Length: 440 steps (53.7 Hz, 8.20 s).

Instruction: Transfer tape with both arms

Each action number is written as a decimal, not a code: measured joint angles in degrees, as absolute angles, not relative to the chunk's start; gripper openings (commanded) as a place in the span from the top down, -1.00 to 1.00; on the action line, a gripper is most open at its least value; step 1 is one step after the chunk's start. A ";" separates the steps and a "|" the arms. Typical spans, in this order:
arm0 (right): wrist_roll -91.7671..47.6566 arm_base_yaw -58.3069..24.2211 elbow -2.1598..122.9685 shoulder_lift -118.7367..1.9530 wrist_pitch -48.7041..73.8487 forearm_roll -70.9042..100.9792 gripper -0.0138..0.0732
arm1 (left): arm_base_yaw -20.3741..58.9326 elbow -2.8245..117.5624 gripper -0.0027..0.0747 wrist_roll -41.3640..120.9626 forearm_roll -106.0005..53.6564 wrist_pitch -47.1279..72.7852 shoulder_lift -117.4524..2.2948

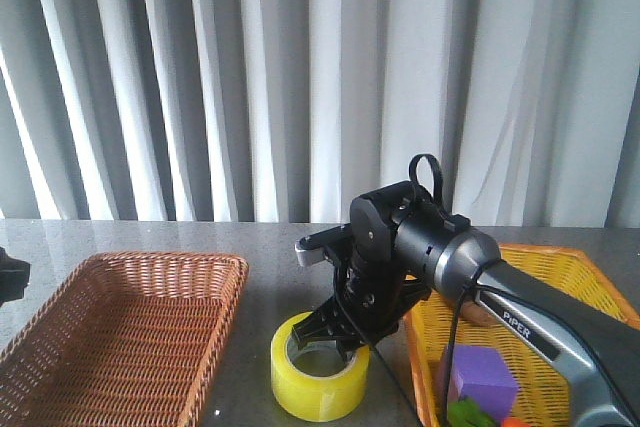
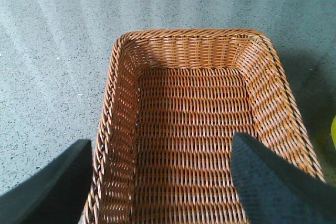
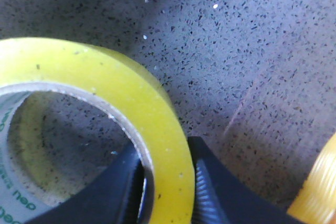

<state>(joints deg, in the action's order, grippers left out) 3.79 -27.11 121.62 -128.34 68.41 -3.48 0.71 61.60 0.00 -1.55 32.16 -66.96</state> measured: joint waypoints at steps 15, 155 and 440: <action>3.22 -27.11 121.62 -129.84 68.22 -3.48 0.32 | 0.71 61.60 -0.41 0.00 -1.55 32.16 -66.96; -1.28 -2.45 114.58 -95.50 72.61 -1.47 0.70 | 23.57 104.37 -0.41 5.70 -4.68 53.17 -107.21; -1.42 -2.45 114.58 -95.50 72.78 -1.47 0.70 | 2.37 115.75 0.42 4.36 -9.99 60.43 -93.37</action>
<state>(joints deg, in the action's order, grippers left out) -1.42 -2.45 114.58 -95.50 72.78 -1.47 2.37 115.75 4.36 -9.99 60.43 -93.37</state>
